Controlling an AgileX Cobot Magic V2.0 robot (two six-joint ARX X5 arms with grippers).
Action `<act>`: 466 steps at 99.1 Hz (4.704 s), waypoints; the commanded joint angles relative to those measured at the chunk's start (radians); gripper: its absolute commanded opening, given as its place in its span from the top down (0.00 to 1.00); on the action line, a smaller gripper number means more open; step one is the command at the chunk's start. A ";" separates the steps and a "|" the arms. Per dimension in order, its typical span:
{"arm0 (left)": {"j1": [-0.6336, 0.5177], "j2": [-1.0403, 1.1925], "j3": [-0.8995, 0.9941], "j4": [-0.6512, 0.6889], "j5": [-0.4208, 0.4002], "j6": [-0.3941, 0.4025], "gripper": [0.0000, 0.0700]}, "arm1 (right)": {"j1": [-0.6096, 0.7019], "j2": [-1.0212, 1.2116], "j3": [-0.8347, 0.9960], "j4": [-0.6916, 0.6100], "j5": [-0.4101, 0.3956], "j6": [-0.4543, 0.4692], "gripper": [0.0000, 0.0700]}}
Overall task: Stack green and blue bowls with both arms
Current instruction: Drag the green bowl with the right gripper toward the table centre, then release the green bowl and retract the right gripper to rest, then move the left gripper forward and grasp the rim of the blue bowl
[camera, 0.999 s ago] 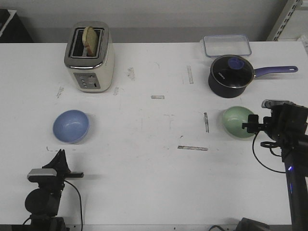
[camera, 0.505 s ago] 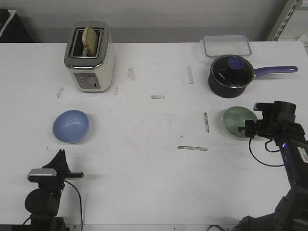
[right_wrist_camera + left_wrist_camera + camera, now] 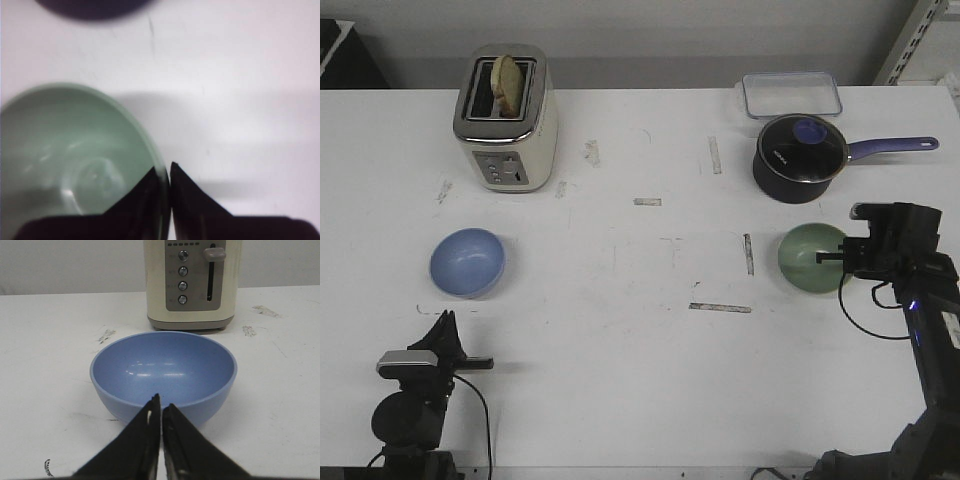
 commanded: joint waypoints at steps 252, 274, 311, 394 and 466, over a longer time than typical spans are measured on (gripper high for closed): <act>0.002 -0.002 -0.021 0.009 -0.003 -0.002 1.00 | 0.296 -0.489 -0.337 0.069 0.103 0.144 0.99; 0.002 -0.002 -0.021 -0.011 -0.005 -0.003 1.00 | 0.288 -0.773 -0.554 0.128 0.170 0.141 0.99; 0.002 0.000 0.034 0.079 -0.023 -0.077 1.00 | 0.288 -1.064 -0.578 0.174 0.170 0.080 0.99; 0.172 0.891 0.977 -0.407 0.116 0.013 1.00 | 0.289 -1.023 -0.578 0.174 0.170 0.080 0.99; 0.256 1.403 0.977 -0.453 0.145 -0.003 0.28 | 0.290 -1.023 -0.578 0.174 0.169 0.081 0.99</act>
